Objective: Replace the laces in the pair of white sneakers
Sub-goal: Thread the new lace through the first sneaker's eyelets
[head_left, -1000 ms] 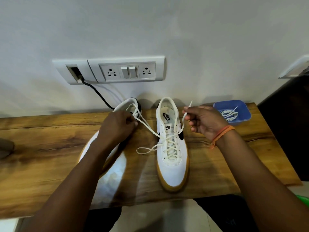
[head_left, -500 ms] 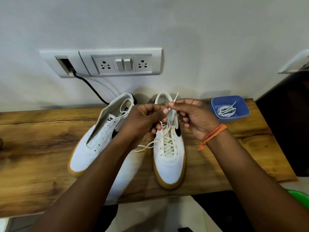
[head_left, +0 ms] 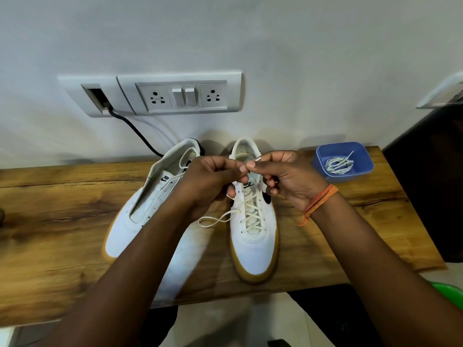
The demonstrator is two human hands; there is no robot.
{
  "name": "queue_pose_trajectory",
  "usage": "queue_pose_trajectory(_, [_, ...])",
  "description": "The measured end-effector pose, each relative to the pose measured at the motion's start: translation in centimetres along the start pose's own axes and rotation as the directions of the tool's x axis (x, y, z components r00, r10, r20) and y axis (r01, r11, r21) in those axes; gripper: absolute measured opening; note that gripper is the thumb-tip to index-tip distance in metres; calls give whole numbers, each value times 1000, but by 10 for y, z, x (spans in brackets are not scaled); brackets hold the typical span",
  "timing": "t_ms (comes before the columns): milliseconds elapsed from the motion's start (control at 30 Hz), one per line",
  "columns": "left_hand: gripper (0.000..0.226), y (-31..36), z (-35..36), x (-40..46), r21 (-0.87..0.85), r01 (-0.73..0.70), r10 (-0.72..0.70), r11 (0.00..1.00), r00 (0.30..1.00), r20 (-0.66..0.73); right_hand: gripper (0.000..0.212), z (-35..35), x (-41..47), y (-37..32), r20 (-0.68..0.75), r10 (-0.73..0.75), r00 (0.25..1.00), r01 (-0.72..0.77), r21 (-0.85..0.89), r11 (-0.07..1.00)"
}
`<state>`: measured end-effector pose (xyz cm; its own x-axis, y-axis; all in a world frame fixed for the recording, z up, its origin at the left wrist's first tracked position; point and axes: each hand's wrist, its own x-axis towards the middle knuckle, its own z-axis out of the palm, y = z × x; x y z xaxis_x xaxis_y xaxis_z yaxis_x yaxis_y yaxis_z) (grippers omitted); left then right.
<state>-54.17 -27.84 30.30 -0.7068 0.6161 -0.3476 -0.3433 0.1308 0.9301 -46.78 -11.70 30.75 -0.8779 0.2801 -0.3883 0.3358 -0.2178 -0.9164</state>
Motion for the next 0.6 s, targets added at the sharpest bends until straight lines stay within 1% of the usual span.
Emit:
queue_pose_trajectory(33, [9,0,0,0,-53,18,-18,998,1000,-6,23,-1,0,0,-10,-4,1000,4,-30,1000])
queue_pose_trajectory(67, [7,1,1,0,-65,21,-21,998,1000,-12,26,-2,1,1,-17,-9,1000,8,-56,998])
queue_pose_trajectory(100, [5,1,3,-1,-35,11,-12,999,1000,-21,28,-4,0,1,-21,-14,1000,13,-72,997])
queue_pose_trajectory(200, [7,-2,3,0,112,-43,48,993,998,-40,21,-5,-1,2,-9,-16,1000,15,-115,993])
queue_pose_trajectory(267, [6,-1,-2,0,236,-104,111,966,994,-17,15,-6,0,2,-2,-22,1000,21,-147,989])
queue_pose_trajectory(333, [7,7,-9,-3,441,-179,172,880,984,57,14,-8,1,1,-15,-22,1000,20,-158,987])
queue_pose_trajectory(367, [8,13,-15,-5,519,-191,167,833,982,92,13,-10,2,1,-30,-18,999,13,-159,987])
queue_pose_trajectory(400, [9,20,-22,-8,562,-167,124,810,986,114,11,-12,2,1,-46,-12,999,4,-165,986])
queue_pose_trajectory(500, [10,38,-48,-16,572,-33,-80,819,982,171,12,-18,3,2,-115,8,993,-33,-218,975])
queue_pose_trajectory(600, [11,43,-70,-21,648,36,-213,760,957,196,16,-22,4,4,-129,43,991,-76,-265,961])
